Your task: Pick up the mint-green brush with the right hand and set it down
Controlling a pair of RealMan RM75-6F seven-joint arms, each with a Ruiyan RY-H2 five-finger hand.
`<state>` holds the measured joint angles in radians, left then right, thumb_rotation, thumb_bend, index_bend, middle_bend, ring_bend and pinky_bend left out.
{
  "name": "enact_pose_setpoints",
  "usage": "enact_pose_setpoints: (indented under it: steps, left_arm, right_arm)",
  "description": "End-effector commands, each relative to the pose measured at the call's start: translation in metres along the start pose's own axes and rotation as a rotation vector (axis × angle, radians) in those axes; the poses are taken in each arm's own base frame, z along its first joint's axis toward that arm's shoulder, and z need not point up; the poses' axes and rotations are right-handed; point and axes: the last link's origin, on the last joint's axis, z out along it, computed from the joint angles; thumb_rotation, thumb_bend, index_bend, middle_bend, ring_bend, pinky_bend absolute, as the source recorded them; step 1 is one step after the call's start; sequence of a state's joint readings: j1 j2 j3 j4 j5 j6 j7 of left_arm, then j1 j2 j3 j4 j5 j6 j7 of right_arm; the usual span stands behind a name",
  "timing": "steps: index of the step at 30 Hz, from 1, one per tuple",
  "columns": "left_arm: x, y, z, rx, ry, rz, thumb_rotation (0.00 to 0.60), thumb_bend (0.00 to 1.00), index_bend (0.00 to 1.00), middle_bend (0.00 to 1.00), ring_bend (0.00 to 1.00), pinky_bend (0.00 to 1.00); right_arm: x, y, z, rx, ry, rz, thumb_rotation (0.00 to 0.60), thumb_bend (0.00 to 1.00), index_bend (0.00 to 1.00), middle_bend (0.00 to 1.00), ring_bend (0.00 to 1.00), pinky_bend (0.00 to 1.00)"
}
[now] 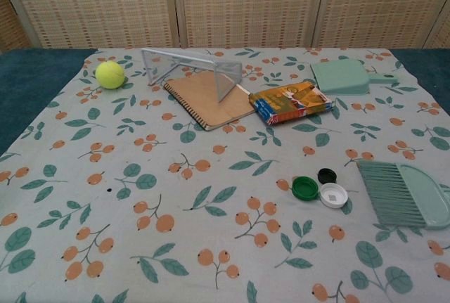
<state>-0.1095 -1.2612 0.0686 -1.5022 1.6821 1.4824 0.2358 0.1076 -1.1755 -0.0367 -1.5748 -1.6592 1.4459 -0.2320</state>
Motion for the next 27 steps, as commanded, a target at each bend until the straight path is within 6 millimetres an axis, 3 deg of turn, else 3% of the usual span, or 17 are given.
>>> enact_pose_setpoints:
  steps: [1,7,11,19,27]
  left_arm:
    - [0.0,0.0,0.001,-0.002,0.001,-0.002,0.6,0.43,0.0,0.0,0.0,0.09]
    - [0.001,0.001,0.002,-0.004,0.0,-0.013,0.6,0.43,0.0,0.0,0.0,0.09]
    - [0.002,-0.001,0.002,-0.001,0.001,-0.021,0.6,0.43,0.0,0.0,0.0,0.09]
    - [0.002,-0.002,0.002,-0.001,-0.005,-0.026,0.6,0.43,0.0,0.0,0.0,0.09]
    - [0.003,-0.005,0.001,0.004,-0.006,-0.029,0.6,0.43,0.0,0.0,0.0,0.09]
  right_arm:
    - [-0.001,0.0,0.001,-0.004,-0.002,-0.003,0.6,0.22,0.0,0.0,0.0,0.0]
    - [-0.01,0.0,0.005,-0.008,-0.031,-0.033,0.6,0.22,0.0,0.0,0.0,0.0]
    - [-0.024,-0.002,0.019,0.0,-0.052,-0.092,0.6,0.22,0.01,0.0,0.0,0.0]
    - [-0.072,-0.015,0.045,0.009,-0.143,-0.205,0.6,0.22,0.2,0.19,0.0,0.0]
    - [-0.089,-0.023,0.051,-0.016,-0.136,-0.202,0.6,0.22,0.29,0.28,0.05,0.0]
